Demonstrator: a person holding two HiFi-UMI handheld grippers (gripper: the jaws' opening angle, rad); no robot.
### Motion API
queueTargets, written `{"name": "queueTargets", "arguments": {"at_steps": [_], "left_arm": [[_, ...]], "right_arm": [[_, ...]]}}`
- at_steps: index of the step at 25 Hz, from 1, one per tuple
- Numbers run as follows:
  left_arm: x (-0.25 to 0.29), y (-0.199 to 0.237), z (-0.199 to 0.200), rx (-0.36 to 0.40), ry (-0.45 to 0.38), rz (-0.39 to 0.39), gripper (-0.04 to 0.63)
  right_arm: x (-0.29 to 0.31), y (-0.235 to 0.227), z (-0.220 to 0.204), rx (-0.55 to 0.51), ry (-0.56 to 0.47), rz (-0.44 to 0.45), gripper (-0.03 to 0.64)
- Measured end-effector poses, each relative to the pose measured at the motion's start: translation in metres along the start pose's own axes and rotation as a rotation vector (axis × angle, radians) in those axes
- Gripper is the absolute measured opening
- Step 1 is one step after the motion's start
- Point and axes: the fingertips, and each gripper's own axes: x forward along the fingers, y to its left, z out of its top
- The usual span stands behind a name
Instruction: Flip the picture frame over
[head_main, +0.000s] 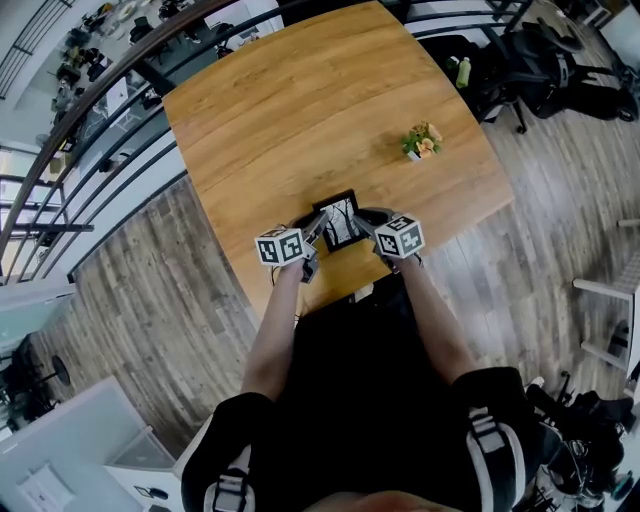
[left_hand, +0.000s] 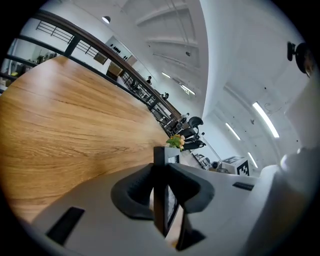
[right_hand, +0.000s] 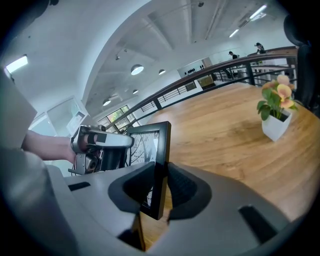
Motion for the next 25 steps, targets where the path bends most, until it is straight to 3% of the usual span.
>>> {"name": "queueTargets", "arguments": {"at_steps": [13, 25], "left_arm": [[0.021, 0.034, -0.013, -0.018, 0.058, 0.091, 0.092], [0.036, 0.063, -0.021, -0.036, 0.099, 0.164, 0.109]], "right_arm": [[0.029, -0.023, -0.014, -0.007, 0.104, -0.019, 0.089], [0.045, -0.041, -0.013, -0.102, 0.163, -0.047, 0.087]]}}
